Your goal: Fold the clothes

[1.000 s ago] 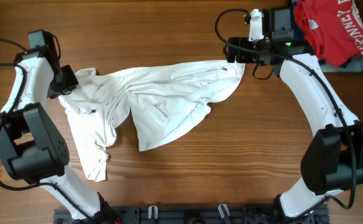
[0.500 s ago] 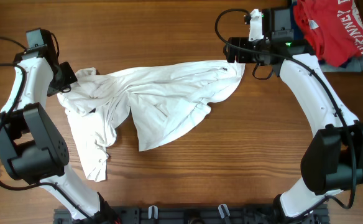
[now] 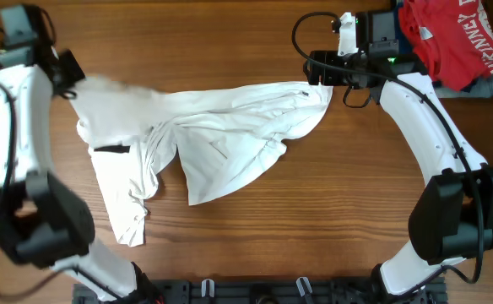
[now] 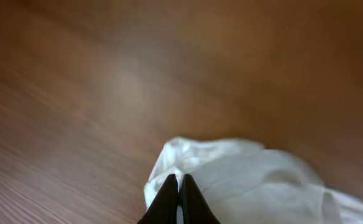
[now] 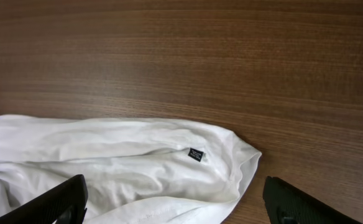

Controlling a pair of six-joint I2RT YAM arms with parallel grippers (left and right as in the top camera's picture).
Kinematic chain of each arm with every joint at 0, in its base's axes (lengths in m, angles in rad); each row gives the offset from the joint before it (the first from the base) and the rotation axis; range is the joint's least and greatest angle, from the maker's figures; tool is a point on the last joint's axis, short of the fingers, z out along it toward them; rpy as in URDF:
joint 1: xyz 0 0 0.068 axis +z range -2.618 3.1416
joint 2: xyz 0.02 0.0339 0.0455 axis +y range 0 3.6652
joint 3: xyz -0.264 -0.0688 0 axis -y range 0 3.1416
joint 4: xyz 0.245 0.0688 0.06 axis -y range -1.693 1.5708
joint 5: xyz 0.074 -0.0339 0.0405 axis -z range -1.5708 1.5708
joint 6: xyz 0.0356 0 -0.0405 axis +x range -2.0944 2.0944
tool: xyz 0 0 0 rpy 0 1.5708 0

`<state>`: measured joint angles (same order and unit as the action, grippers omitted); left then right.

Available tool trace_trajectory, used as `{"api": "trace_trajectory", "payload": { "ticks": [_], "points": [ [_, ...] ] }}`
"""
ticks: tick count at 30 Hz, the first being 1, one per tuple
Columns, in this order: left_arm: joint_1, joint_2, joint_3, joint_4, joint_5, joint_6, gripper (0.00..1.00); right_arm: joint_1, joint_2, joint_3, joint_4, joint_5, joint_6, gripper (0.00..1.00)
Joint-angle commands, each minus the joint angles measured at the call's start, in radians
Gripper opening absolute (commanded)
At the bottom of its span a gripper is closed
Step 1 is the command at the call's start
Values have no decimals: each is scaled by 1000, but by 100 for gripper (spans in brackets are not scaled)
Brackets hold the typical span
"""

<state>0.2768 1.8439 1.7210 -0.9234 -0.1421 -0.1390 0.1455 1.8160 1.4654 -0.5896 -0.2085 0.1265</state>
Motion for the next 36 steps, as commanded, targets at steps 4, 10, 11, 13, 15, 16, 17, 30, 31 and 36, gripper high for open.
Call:
{"api": "trace_trajectory", "payload": {
  "ticks": [4, 10, 11, 13, 15, 16, 17, 30, 31, 36],
  "points": [
    [-31, -176, 55, 12, 34, 1, 4, -3, 29, 17, -2, 6, -18, 91],
    [-52, -185, 55, 14, 35, 1, 4, -26, 78, 16, 29, 5, -14, 91],
    [-55, -185, 55, 14, 37, 1, 4, -30, 93, 16, 47, 5, -14, 91],
    [-61, -185, 55, 14, 37, 1, 4, -34, 124, 16, 75, 5, -14, 91],
    [-68, -185, 55, 13, 37, 1, 4, -34, 183, 16, 112, 4, -16, 90],
    [-71, -185, 55, 13, 37, 1, 4, -34, 204, 16, 128, 0, -23, 90],
    [-72, -185, 55, 13, 37, 1, 4, -33, 227, 16, 146, -3, -28, 90],
    [-73, -177, 55, -11, 71, 1, 4, -16, 368, 16, 254, -62, -42, 77],
    [-73, -177, 55, -11, 71, 1, 4, -12, 372, 16, 262, -74, -45, 76],
    [-73, -177, 54, -10, 70, 1, 4, 26, 419, 16, 313, -92, -45, 62]
  ]
}}
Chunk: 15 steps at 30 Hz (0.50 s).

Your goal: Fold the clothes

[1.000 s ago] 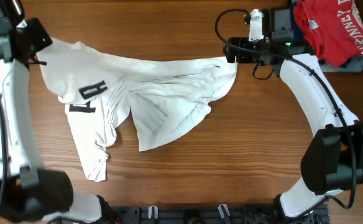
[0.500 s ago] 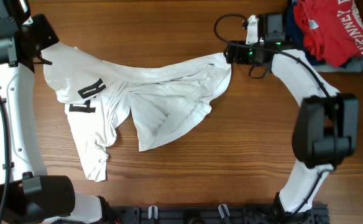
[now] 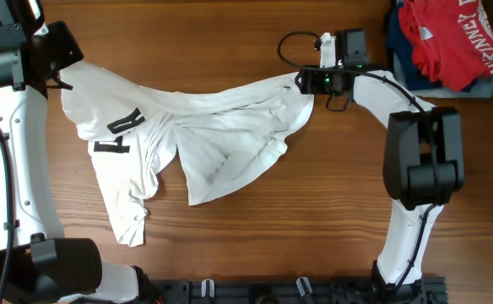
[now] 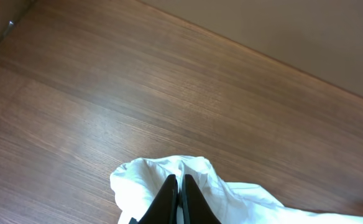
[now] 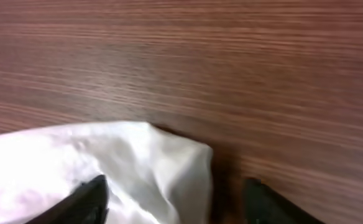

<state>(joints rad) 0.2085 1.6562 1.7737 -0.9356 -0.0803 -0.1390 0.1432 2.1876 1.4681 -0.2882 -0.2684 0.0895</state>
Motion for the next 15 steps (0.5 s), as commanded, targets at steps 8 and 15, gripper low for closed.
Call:
{"api": "trace_trajectory", "payload": {
  "ticks": [8, 15],
  "points": [
    [-3, 10, 1, 7, 8, 2, 4, 29, 55, 48, 71, 43, 71, 21],
    [-1, 10, 1, 113, -64, 5, 4, -36, -45, 280, -103, 43, 13, 4]
  ]
}}
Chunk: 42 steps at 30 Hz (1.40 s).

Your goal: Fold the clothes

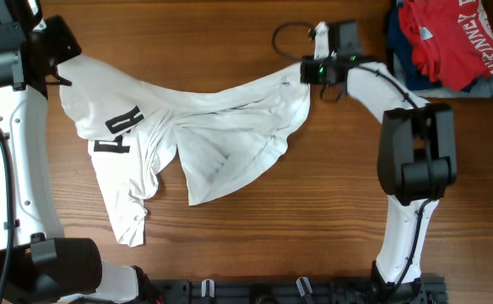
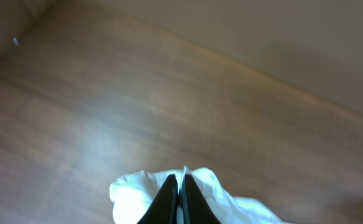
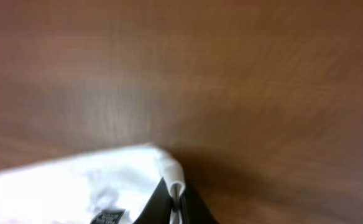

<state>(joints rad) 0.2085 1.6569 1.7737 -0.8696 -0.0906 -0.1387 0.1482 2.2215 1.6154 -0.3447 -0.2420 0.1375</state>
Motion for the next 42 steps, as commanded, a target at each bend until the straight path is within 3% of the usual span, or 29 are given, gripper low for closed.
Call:
{"api": "trace_trajectory", "payload": {
  "ticks": [1, 9, 25, 32, 42],
  "points": [
    [-1, 7, 1, 67, -69, 5, 4, -51, -100, 171, -77, 16, -50, 4],
    [13, -53, 2, 149, -83, 5, 4, -127, -290, 352, -241, 16, -142, 4],
    [65, -358, 161, 187, -56, 5, 4, -237, -670, 357, -288, 16, -273, 4],
    [65, -396, 174, 288, -56, 5, 4, -237, -694, 357, -231, -8, -292, 4],
    [64, -376, 174, 319, -26, 5, 4, -236, -702, 357, -164, -77, -294, 4]
  ]
}}
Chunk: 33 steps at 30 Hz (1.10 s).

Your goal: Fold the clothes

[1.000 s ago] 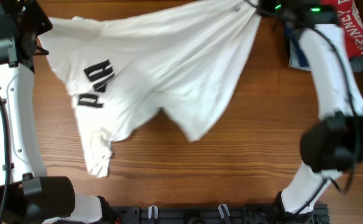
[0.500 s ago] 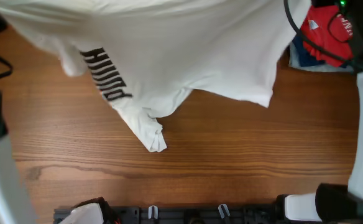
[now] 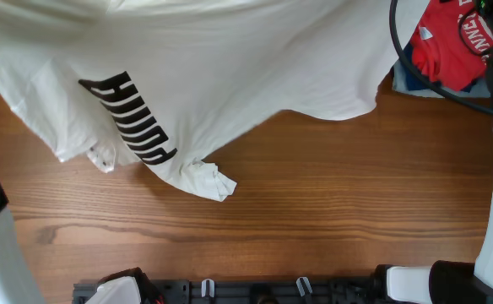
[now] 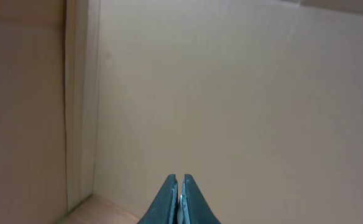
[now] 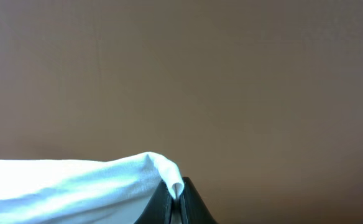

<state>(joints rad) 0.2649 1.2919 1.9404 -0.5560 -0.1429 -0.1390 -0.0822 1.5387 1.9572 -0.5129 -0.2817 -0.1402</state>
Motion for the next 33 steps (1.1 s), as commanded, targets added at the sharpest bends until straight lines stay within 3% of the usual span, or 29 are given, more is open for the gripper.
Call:
{"api": "trace_trajectory", "payload": {
  "ticks": [1, 13, 18, 26, 33],
  "points": [
    [6, -23, 7, 0, 35, 5, 4, -6, -28, 15, -4, -45, -17, 4],
    [6, -216, 7, -154, 238, 4, 4, -6, -171, 15, -147, -87, -26, 4],
    [6, -184, 6, -175, 220, 5, 4, -6, -154, 15, -124, -87, -38, 4],
    [6, 93, 7, 86, 221, -34, 4, -6, 26, 15, 122, -87, -13, 4],
    [6, 341, 7, 418, 236, -44, 4, 0, 194, 15, 505, -87, 78, 4]
  ]
}}
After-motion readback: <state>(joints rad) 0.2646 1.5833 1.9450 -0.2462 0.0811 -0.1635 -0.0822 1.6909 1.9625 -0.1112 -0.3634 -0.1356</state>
